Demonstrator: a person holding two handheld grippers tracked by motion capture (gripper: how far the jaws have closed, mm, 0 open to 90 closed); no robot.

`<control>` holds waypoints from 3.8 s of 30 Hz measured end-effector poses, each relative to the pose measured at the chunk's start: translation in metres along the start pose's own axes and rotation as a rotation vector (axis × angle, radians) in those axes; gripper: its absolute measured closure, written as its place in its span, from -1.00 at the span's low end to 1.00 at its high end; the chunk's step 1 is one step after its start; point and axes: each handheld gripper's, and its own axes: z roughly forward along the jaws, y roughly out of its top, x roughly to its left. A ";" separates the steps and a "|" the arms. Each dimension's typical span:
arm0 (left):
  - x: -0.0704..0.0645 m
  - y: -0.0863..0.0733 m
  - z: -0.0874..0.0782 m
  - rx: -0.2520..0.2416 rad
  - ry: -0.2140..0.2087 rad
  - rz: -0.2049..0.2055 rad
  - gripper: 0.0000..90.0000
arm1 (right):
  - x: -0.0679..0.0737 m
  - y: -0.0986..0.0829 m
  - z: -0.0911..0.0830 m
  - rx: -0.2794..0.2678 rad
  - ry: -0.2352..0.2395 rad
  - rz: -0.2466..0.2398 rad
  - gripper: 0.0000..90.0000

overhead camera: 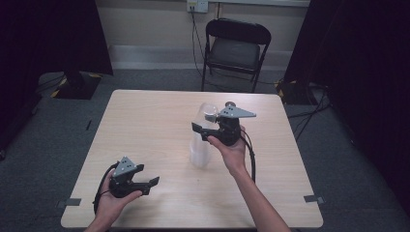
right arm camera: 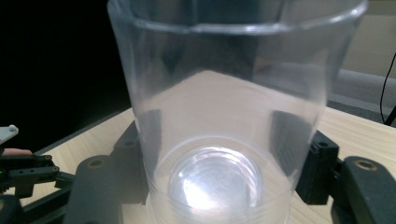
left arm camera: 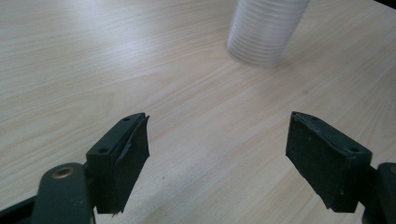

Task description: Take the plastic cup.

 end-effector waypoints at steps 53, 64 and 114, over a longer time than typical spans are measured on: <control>-0.031 0.015 0.011 -0.056 -0.152 0.079 -0.26 | -0.002 -0.040 -0.081 0.020 0.005 0.093 -0.23; -0.053 0.039 0.031 -0.092 -0.181 0.140 -0.31 | 0.008 -0.049 -0.083 0.075 0.061 0.136 -0.23; -0.112 0.038 0.059 -0.360 -0.195 0.334 0.52 | 0.028 -0.094 -0.068 0.166 0.247 0.517 -0.21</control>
